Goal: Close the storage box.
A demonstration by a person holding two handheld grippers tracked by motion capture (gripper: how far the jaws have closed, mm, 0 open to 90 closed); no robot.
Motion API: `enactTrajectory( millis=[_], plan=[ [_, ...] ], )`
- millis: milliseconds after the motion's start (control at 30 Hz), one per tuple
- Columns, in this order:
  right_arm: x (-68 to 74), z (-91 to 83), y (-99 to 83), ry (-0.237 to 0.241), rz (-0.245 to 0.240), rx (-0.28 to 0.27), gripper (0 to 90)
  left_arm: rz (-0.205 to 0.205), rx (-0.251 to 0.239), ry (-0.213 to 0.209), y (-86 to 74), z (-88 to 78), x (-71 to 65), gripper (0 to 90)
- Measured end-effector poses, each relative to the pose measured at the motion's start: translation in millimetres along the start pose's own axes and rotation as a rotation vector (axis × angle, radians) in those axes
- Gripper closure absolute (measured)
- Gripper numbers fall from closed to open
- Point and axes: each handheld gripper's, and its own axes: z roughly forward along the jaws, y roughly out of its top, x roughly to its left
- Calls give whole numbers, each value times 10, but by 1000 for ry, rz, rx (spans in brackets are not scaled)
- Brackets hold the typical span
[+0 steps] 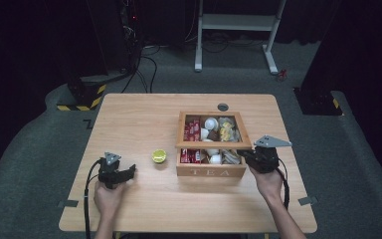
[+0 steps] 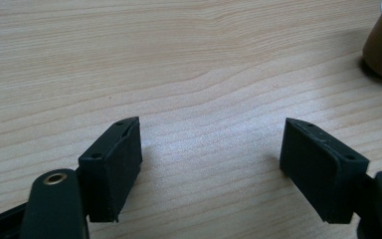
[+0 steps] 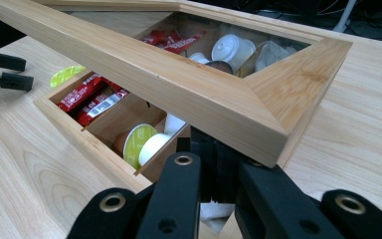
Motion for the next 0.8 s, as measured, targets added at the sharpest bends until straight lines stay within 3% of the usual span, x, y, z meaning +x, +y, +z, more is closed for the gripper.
enactTrajectory(
  millis=[267, 367, 800],
  plan=[
    [40, -33, -46, 8, -18, 8, 898, 0, 0, 0, 0, 0, 0, 247],
    [107, -28, -63, 1, -60, 22, 898, 0, 0, 0, 0, 0, 0, 247],
    [175, 26, -176, 24, -44, 39, 898, 0, 0, 0, 0, 0, 0, 247]
  ],
)
